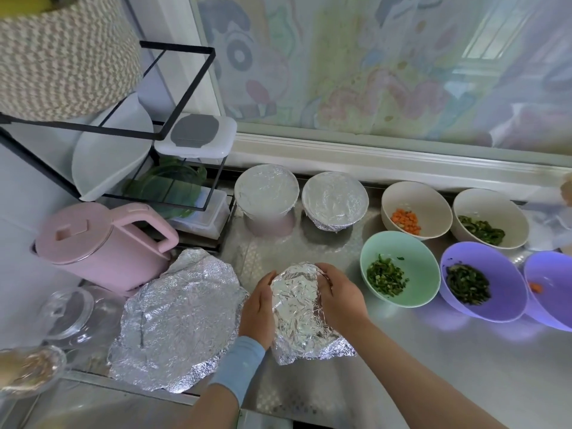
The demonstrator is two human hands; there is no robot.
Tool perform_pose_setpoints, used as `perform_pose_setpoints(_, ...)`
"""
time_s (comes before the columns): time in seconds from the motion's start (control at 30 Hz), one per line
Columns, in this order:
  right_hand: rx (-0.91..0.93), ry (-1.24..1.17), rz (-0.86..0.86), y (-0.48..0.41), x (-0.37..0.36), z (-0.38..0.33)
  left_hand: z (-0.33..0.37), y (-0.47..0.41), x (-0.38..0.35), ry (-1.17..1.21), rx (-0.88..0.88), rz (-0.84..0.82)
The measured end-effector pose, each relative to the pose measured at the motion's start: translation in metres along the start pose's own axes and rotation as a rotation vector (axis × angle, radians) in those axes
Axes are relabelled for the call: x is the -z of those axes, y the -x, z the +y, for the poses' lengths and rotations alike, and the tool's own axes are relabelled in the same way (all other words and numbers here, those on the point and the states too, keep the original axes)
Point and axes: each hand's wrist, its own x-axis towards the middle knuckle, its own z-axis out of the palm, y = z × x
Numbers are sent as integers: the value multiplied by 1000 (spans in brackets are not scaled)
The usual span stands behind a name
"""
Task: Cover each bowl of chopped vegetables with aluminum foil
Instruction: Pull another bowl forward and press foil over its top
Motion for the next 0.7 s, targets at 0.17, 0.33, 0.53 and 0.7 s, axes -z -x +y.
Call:
perform_pose_setpoints(0.17,-10,-10,-31,-2,1,0,1,-6,2,173,147,-65)
perform_pose_setpoints(0.33,93,122,27,1,1,-2,-3,13,4,48,14,326)
perform_pose_setpoints(0.53,-201,-256,72,12,-1,-3,4,37,-21,542,205,220)
perform_pose_setpoints(0.7,-287,-414,157,12,-8,-1,7,21,-21,705,279,149)
